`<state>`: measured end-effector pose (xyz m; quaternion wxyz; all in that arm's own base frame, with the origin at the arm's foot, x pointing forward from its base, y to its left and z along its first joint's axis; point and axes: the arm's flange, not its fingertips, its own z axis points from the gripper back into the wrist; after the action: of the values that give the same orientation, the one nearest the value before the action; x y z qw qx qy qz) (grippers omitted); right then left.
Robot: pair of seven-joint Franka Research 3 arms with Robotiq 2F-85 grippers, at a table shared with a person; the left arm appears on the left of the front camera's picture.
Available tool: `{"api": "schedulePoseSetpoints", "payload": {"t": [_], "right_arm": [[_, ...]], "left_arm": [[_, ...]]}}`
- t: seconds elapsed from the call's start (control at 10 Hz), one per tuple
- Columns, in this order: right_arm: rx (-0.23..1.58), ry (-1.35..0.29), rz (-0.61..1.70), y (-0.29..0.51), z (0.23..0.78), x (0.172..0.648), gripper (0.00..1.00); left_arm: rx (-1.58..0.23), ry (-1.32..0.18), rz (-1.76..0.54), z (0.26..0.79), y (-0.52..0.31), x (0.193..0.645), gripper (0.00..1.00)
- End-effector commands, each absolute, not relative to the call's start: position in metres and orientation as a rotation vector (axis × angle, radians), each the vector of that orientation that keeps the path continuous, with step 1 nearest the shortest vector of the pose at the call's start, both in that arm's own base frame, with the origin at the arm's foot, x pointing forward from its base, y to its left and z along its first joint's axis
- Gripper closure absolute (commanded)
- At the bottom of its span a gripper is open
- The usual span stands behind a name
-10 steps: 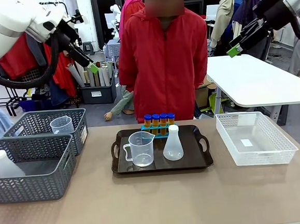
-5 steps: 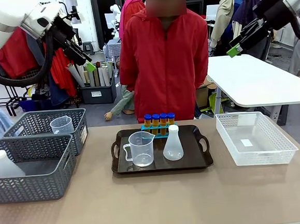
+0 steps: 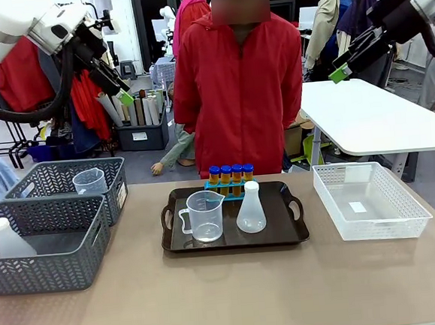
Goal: Prepare the laboratory tools.
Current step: Pick up one Large Measuring Cup and place it on the Handle tray.
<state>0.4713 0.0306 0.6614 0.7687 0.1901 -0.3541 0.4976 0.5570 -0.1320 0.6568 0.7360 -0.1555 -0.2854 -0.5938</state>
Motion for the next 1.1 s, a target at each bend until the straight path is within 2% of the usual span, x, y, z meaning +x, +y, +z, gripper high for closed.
{"api": "schedulePoseSetpoints", "payload": {"t": [0.0, 1.0], "right_arm": [[0.418, -0.773, 1.086, 0.0310, 0.6630, 0.4705, 0.00], [0.418, -0.773, 1.086, 0.0310, 0.6630, 0.4705, 0.00]], "left_arm": [[-0.344, -0.633, -1.304, 0.6583, -0.1330, 0.5556, 0.00], [-0.344, -0.633, -1.304, 0.6583, -0.1330, 0.5556, 0.00]]}}
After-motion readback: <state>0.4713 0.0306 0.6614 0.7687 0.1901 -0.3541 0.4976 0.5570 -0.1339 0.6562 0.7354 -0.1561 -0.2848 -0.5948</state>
